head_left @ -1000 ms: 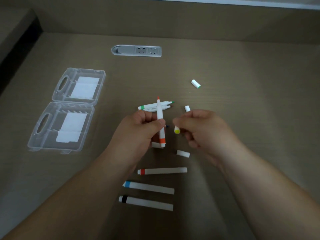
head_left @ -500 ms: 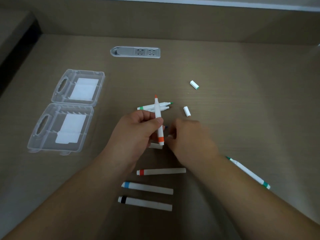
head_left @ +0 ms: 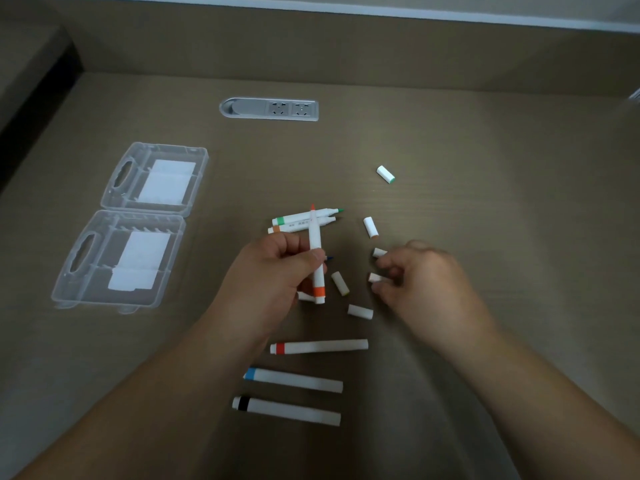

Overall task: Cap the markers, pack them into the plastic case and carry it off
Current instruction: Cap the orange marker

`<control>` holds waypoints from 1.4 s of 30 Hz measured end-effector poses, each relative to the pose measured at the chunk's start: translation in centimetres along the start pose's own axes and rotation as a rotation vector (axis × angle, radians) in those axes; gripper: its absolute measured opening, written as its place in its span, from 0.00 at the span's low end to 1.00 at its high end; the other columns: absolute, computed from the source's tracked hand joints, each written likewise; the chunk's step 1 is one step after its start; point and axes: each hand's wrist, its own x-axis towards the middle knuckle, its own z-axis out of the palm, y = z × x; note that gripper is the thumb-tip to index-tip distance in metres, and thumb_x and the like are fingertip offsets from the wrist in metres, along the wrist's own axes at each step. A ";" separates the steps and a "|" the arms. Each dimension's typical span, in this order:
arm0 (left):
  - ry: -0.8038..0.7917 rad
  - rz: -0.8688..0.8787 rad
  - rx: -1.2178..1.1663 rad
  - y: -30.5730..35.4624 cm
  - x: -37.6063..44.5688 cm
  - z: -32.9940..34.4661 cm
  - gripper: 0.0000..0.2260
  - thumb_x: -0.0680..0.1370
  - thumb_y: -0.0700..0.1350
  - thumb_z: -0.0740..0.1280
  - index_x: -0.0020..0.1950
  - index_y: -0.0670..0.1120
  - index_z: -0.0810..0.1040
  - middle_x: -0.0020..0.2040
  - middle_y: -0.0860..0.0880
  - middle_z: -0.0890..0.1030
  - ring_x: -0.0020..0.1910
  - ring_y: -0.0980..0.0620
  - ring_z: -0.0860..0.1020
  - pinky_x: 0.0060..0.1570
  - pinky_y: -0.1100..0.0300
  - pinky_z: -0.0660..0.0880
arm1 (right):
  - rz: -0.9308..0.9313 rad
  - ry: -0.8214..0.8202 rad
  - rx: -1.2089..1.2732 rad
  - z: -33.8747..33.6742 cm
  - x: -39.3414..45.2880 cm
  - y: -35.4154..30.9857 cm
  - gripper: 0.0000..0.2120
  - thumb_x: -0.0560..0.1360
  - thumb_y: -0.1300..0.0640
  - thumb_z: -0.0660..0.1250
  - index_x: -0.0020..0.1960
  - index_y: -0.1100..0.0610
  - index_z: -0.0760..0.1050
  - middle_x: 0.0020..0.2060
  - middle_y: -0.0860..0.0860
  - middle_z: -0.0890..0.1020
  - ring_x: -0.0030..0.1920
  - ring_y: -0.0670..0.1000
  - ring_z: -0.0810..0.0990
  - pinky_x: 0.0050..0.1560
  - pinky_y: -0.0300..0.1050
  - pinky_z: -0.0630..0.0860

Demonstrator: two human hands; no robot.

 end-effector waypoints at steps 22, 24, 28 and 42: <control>-0.068 0.014 0.118 0.0 -0.8 0.7 0.04 0.79 0.46 0.68 0.52 0.51 0.82 0.44 0.52 0.86 0.37 0.61 0.80 0.39 0.65 0.72 | 0.004 -0.040 0.848 -0.5 -2.6 -0.9 0.06 0.72 0.63 0.74 0.41 0.54 0.81 0.35 0.58 0.82 0.34 0.53 0.76 0.38 0.47 0.73; -0.090 0.005 0.144 -0.3 -1.0 0.5 0.05 0.79 0.46 0.68 0.54 0.52 0.81 0.45 0.52 0.85 0.39 0.60 0.82 0.36 0.68 0.74 | 0.004 -0.005 0.907 -1.1 -2.3 -0.8 0.05 0.72 0.62 0.74 0.42 0.54 0.81 0.37 0.61 0.82 0.35 0.54 0.75 0.40 0.49 0.71; -0.130 0.031 0.199 -0.5 -1.5 0.6 0.05 0.78 0.43 0.70 0.51 0.52 0.82 0.43 0.53 0.85 0.39 0.63 0.82 0.31 0.75 0.73 | 0.117 0.057 1.095 -1.9 -1.3 -1.2 0.05 0.69 0.61 0.74 0.41 0.53 0.82 0.33 0.56 0.80 0.34 0.53 0.73 0.38 0.49 0.70; -0.167 0.166 0.439 -0.4 -2.4 0.9 0.03 0.78 0.46 0.70 0.48 0.55 0.80 0.43 0.56 0.82 0.43 0.58 0.81 0.42 0.67 0.77 | 0.028 0.027 1.101 -1.4 -1.5 -3.2 0.13 0.72 0.73 0.70 0.43 0.55 0.76 0.33 0.49 0.79 0.32 0.44 0.75 0.32 0.34 0.72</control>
